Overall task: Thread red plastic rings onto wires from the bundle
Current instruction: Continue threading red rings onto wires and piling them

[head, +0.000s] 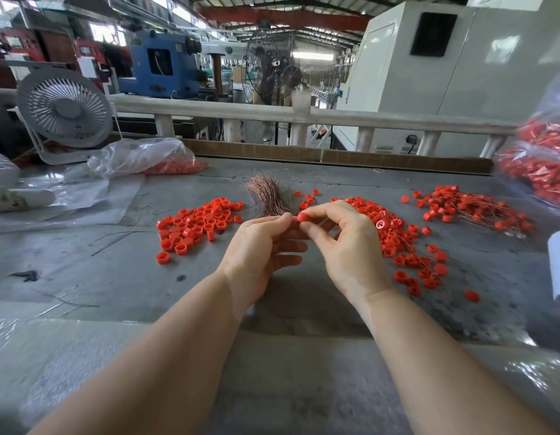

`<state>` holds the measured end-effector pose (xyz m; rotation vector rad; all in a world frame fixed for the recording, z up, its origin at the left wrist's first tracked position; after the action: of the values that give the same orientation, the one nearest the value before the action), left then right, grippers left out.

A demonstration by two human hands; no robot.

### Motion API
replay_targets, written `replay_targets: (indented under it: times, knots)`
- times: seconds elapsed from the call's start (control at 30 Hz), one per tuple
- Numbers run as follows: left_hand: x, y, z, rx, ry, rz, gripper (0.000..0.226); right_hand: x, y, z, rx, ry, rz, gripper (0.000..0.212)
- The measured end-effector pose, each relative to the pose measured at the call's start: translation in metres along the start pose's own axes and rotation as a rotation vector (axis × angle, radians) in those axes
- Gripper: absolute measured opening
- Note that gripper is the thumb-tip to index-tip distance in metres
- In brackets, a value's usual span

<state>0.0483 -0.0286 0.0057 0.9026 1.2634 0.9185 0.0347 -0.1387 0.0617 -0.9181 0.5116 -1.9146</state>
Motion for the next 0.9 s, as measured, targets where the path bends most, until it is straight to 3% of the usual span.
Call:
replay_targets:
  times: [0.4,0.9]
  knots:
    - [0.002,0.004,-0.002,-0.031,0.018,0.056,0.018,0.0,-0.001,0.0,0.003,0.003,0.005,0.007]
    - [0.006,0.026,-0.004,-0.354,0.072,0.354,0.023,-0.005,0.0,-0.002,-0.013,-0.036,-0.069,0.007]
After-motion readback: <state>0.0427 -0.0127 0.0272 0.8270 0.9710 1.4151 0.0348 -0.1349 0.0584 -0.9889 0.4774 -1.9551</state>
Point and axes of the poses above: each hand's wrist, its own z-axis towards the middle knuckle, its own x-axis out of the back of the hand, y = z × x, the point moved 9 cm from there along z, towards the middle knuckle, and after that the axes turned 5 degrees about -x, right-handed, at the moved point
